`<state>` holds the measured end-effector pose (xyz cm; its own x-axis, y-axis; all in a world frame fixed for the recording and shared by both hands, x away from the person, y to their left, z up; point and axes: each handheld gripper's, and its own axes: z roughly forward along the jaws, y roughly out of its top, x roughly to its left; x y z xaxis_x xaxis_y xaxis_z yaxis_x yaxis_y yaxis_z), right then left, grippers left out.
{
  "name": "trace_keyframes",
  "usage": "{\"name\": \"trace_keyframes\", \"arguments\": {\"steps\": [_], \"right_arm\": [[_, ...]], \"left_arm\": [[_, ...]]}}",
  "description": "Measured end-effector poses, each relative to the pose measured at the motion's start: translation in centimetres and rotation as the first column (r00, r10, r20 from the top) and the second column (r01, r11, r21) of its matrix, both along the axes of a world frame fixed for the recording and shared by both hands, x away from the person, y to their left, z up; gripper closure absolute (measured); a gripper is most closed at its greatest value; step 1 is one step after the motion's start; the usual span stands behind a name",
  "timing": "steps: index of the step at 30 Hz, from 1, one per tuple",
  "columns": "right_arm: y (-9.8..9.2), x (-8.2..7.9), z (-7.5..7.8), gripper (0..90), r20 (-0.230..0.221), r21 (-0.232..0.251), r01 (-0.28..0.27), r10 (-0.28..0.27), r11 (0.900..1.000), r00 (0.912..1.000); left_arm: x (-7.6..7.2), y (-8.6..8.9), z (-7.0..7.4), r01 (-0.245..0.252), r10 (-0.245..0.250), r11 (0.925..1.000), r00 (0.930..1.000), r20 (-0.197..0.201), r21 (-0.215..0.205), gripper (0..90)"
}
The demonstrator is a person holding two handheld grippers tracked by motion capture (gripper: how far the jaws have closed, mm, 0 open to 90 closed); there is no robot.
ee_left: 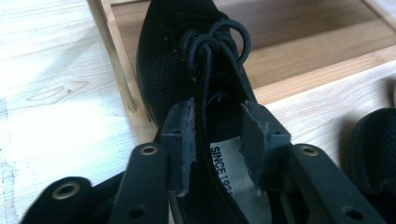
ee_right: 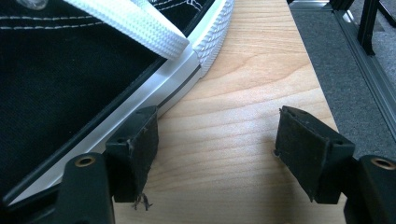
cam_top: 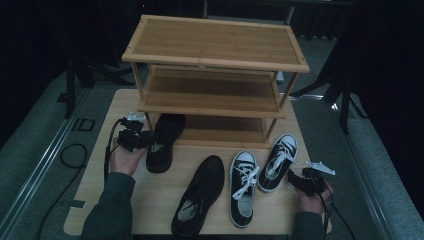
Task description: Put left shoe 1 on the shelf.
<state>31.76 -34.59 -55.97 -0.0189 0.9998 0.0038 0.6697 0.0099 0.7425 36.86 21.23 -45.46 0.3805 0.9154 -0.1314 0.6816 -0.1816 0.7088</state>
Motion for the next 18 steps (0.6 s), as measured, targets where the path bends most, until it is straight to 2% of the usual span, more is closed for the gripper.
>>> {"name": "trace_keyframes", "arguments": {"steps": [2, 3, 4, 11, 18], "right_arm": [[0.0, 0.0, 0.0, 29.6, 0.0, 0.0, 0.0, 0.0, 1.0, 1.0], [0.0, 0.0, 0.0, 29.6, 0.0, -0.001, 0.0, 0.0, 1.0, 1.0], [0.0, 0.0, 0.0, 29.6, 0.0, -0.001, 0.0, 0.0, 1.0, 1.0], [0.0, 0.0, 0.0, 29.5, 0.0, -0.001, 0.0, 0.0, 1.0, 1.0], [0.0, 0.0, 0.0, 29.6, 0.0, -0.001, 0.0, 0.0, 1.0, 1.0]], "left_arm": [[-0.4, 0.5, 0.3, 0.005, -0.005, 0.9998, 1.0, 0.007, -0.021, 68.4], [-0.6, 0.7, 0.5, 0.006, -0.006, 0.9997, 0.9999, 0.011, -0.023, 74.1], [-0.9, 0.9, 0.6, 0.007, -0.007, 0.9998, 0.9999, 0.014, -0.019, 74.1], [-2.4, 1.8, 0.3, 0.029, -0.029, 0.9994, 0.9995, 0.007, 0.017, 88.8], [-3.4, 2.3, -0.6, 0.021, -0.021, 0.9994, 0.9997, -0.012, 0.028, 89.7]]}}
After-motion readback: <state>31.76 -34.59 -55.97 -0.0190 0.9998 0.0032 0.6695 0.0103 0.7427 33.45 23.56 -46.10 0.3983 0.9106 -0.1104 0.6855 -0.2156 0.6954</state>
